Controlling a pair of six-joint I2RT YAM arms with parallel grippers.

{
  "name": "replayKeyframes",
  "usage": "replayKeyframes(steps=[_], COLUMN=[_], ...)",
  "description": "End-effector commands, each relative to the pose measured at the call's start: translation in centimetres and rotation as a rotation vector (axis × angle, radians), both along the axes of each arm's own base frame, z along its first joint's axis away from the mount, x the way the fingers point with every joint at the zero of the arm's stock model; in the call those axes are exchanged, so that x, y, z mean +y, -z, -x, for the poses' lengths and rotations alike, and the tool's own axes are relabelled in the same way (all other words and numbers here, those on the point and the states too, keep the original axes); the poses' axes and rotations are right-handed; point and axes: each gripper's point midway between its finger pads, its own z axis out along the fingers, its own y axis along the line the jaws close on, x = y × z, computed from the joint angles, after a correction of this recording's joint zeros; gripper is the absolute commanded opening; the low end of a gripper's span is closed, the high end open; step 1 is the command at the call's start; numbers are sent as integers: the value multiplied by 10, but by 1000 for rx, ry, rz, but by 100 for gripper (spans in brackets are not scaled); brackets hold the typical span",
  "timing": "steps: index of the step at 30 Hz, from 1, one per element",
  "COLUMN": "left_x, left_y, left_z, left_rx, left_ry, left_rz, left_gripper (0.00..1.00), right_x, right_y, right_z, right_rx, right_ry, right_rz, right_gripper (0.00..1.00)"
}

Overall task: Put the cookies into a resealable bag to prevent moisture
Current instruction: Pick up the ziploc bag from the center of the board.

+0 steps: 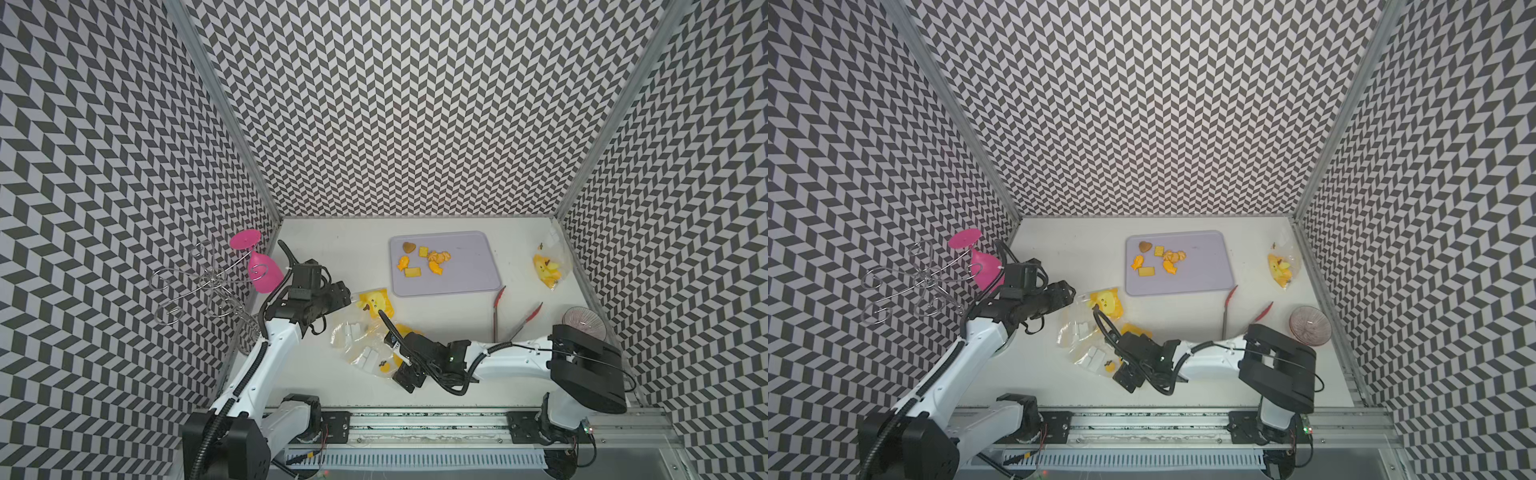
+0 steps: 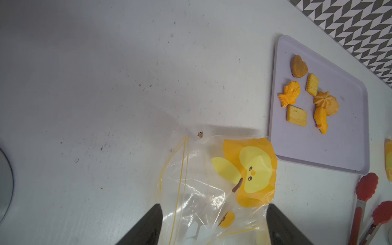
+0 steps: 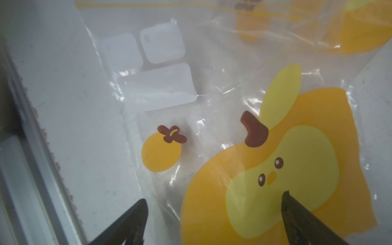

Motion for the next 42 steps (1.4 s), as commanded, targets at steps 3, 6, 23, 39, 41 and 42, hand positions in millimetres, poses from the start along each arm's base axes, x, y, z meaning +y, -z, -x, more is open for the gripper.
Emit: replayKeyframes(steps=[3, 6, 23, 39, 41, 42], left_x=[-3, -11, -90, -95, -97, -98], left_y=[1, 3, 41, 65, 67, 68], left_z=[2, 7, 87, 87, 87, 88], left_rx=[-6, 11, 189, 270, 277, 282], left_ry=[-1, 25, 273, 264, 274, 277], left_rz=[33, 74, 210, 159, 155, 155], left_gripper=[76, 70, 41, 41, 41, 41], right_x=[6, -3, -36, -36, -36, -35], right_y=[-1, 2, 7, 8, 8, 8], right_z=[-5, -5, -5, -4, -4, -4], right_rx=[-32, -37, -8, 3, 3, 5], right_ry=[8, 21, 42, 42, 43, 43], right_rz=[-30, -23, -20, -24, -25, -25], right_gripper=[76, 62, 51, 49, 49, 49])
